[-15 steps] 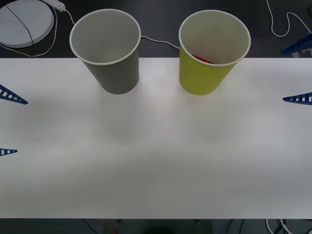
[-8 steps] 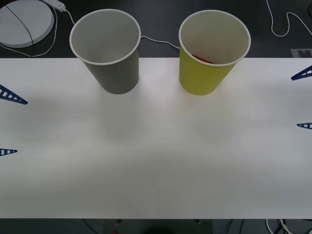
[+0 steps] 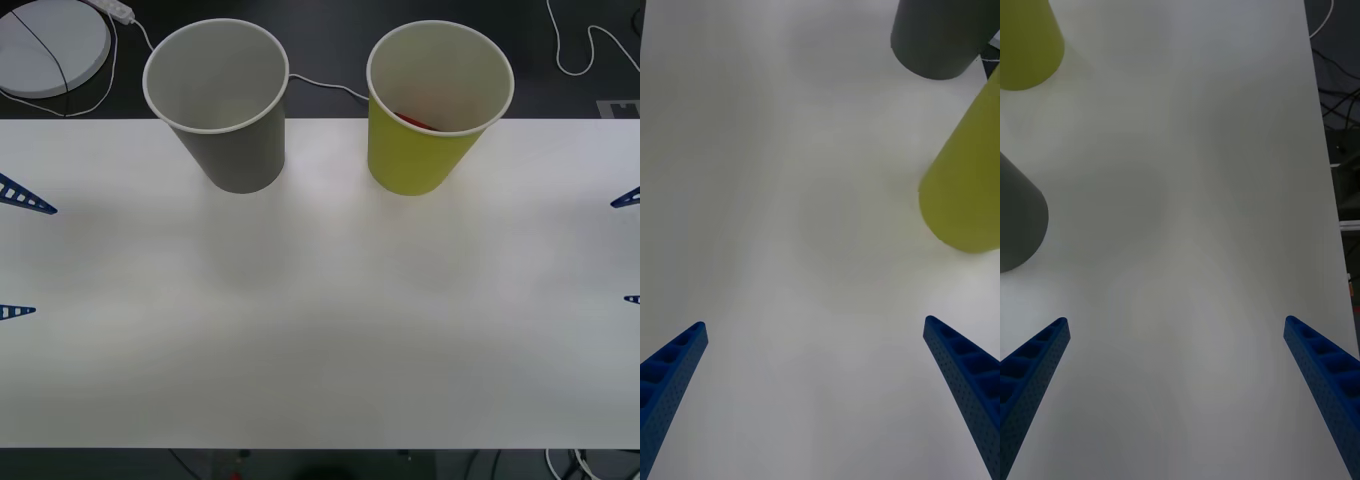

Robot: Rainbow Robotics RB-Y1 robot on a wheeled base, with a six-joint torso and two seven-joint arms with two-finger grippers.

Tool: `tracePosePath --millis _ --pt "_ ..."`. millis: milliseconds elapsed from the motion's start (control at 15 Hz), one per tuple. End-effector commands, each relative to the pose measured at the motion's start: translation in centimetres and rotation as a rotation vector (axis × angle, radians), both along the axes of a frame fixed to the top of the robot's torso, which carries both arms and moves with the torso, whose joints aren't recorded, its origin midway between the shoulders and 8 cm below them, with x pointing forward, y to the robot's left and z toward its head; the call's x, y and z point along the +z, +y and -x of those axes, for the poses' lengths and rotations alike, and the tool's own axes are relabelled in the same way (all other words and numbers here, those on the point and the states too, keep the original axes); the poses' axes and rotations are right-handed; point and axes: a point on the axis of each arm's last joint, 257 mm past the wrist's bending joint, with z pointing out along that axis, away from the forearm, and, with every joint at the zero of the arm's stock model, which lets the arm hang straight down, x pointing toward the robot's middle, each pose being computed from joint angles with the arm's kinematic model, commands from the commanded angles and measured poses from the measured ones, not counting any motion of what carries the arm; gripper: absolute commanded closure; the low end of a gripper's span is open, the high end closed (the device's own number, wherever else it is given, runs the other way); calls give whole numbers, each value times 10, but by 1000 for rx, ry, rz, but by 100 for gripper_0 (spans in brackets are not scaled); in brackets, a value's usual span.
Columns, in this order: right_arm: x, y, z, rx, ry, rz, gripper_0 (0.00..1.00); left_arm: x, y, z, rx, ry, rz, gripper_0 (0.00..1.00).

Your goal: Put the can into the green bin and the plastic bottle into the gray bin

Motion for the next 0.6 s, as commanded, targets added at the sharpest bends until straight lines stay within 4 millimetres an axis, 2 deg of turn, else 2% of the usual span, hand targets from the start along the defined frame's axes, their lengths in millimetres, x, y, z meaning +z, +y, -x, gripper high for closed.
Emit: tracePosePath --millis 67,600 --pt "-12 -6 9 -6 17 3 0 0 0 0 0 0 0 0" --pt "-29 -7 24 23 17 -11 0 0 0 0 0 0 0 0"
